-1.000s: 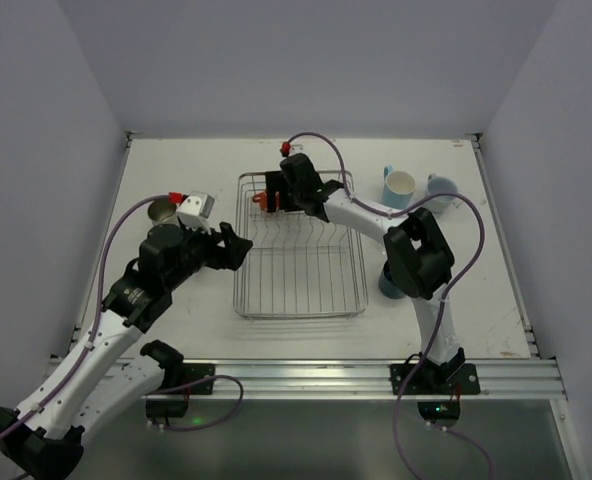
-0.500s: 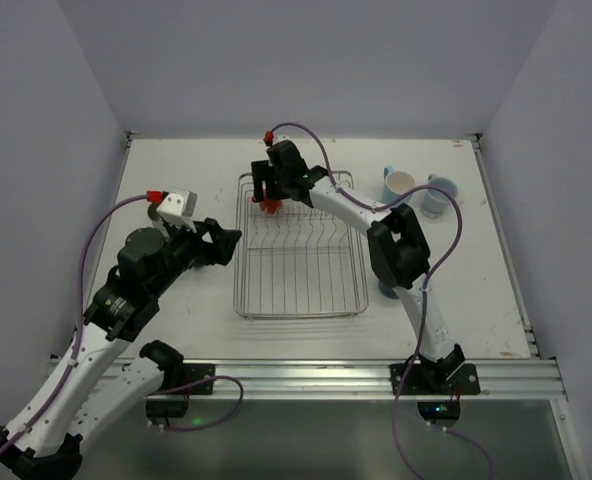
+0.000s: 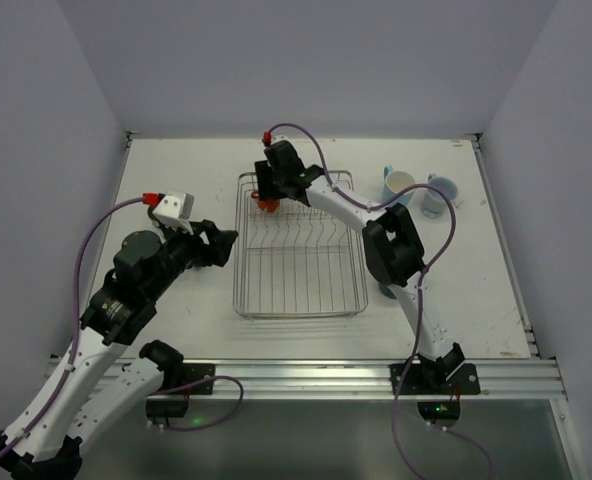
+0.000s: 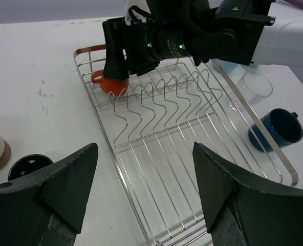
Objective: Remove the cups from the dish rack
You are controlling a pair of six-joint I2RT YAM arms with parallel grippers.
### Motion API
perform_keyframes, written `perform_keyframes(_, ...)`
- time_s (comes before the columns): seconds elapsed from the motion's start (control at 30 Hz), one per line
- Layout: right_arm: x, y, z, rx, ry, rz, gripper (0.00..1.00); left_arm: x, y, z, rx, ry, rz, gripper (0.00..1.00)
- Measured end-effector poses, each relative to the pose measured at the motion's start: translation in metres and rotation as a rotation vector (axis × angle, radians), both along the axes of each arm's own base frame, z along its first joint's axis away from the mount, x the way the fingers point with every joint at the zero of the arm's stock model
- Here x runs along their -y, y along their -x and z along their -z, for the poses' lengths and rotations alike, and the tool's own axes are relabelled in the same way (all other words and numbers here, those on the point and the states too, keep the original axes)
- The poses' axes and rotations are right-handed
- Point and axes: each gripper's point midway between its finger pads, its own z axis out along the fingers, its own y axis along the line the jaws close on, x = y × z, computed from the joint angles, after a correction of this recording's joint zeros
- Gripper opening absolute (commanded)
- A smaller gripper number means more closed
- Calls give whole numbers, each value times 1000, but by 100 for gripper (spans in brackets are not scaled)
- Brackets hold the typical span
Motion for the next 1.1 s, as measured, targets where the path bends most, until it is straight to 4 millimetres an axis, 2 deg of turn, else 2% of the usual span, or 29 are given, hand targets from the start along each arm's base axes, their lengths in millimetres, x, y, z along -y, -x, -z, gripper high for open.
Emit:
perform_keyframes(0.2, 7, 7, -2, 26, -26, 11, 10, 2, -1, 5, -15, -5, 4, 79)
perform_keyframes(0.33, 13, 19, -15, 36, -73, 24, 7, 6, -1, 5, -19, 12, 17, 79)
perform_keyframes(0.43, 12, 23, -39, 67, -142, 31, 7, 11, -1, 6, -24, 32, 37, 79)
perform_keyframes(0.67, 9, 29, -114, 164, -364, 36, 7, 26, -2, 12, -58, 86, 83, 75)
perform_keyframes(0.77, 17, 35, -131, 172, -439, 38, 7, 33, -6, 16, -73, 112, 97, 72)
perform_keyframes(0.9, 33, 53, -133, 141, -531, 42, 7, 43, -15, 23, -94, 144, 107, 66)
perform_keyframes(1.03, 51, 81, -131, 73, -652, 32, 8, 51, -26, 26, -104, 180, 104, 62)
perform_keyframes(1.1, 58, 95, -137, 49, -729, 15, 8, 55, -31, 23, -94, 208, 105, 61)
